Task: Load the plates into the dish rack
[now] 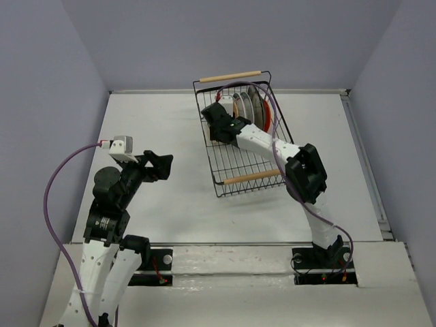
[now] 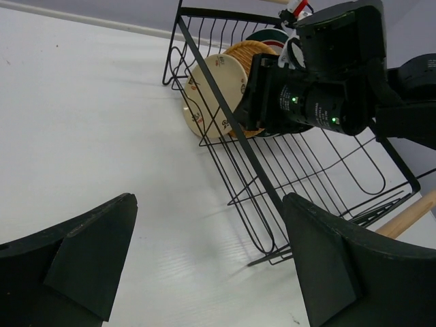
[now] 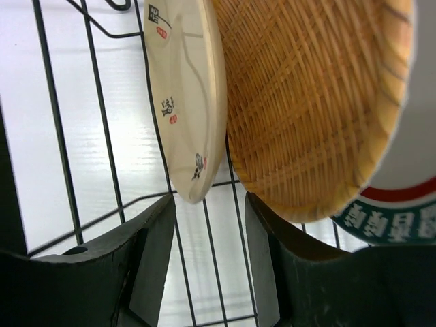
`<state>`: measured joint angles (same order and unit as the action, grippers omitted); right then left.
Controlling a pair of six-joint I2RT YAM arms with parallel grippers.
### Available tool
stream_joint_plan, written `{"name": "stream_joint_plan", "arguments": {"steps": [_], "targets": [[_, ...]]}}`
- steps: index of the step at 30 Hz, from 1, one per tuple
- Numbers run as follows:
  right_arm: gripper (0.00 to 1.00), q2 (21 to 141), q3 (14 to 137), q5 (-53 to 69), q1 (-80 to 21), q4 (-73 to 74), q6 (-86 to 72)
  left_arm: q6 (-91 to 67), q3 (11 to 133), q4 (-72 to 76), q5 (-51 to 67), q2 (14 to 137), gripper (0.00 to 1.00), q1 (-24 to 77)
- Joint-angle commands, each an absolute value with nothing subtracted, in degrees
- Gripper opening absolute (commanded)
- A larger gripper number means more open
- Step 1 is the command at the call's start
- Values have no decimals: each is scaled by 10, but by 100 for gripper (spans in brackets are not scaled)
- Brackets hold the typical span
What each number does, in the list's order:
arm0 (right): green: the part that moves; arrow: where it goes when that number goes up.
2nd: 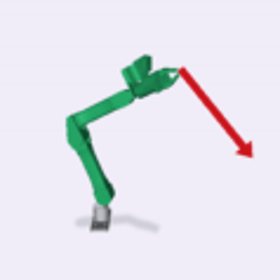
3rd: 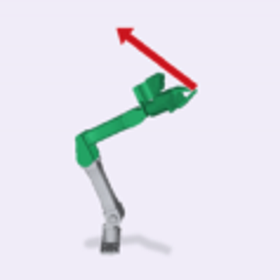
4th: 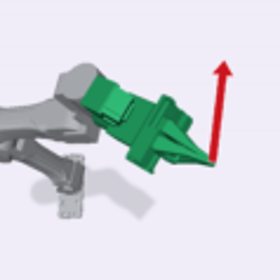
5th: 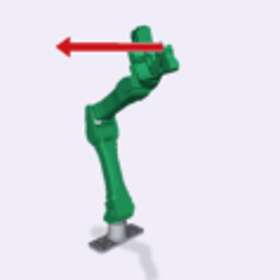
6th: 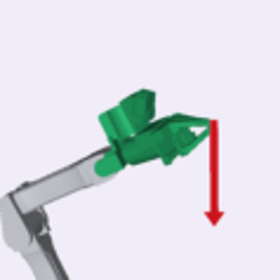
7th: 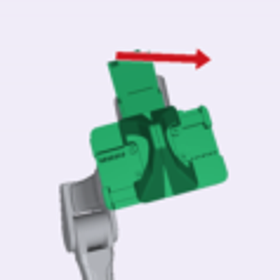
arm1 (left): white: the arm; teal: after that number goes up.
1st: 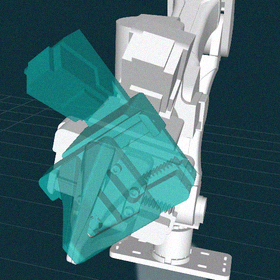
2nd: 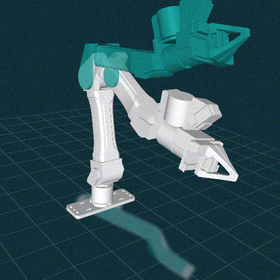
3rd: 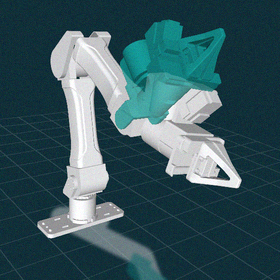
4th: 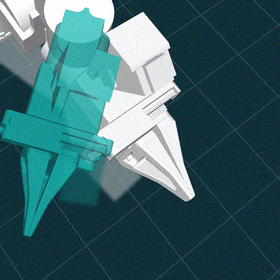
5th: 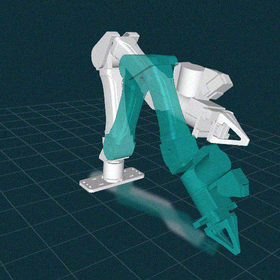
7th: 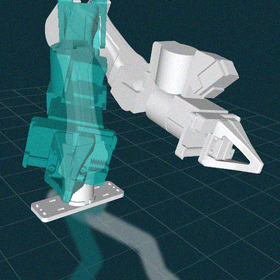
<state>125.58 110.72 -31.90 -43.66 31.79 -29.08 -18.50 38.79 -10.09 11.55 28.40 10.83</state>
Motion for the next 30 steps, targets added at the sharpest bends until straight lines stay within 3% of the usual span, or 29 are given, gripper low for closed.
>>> {"name": "stream_joint_plan", "arguments": {"steps": [1,7,11,16,19,24,30], "targets": [[57,1165,1074,-318,-451,274,-272,-181,386,-85,109,288,99,104],[73,1045,996,-304,-451,242,-259,-180,388,-88,100,290,99,101],[98,911,859,-246,-451,164,-230,-178,388,-83,112,278,99,101],[100,643,629,-183,-451,18,-199,-189,385,-44,154,237,99,102],[100,546,527,-171,-451,-10,-200,-201,389,-26,166,224,99,102],[100,334,433,-175,-451,-12,-198,-225,424,-13,177,225,99,102],[100,179,364,-202,-451,4,-192,-224,462,-19,188,224,99,102]]}}
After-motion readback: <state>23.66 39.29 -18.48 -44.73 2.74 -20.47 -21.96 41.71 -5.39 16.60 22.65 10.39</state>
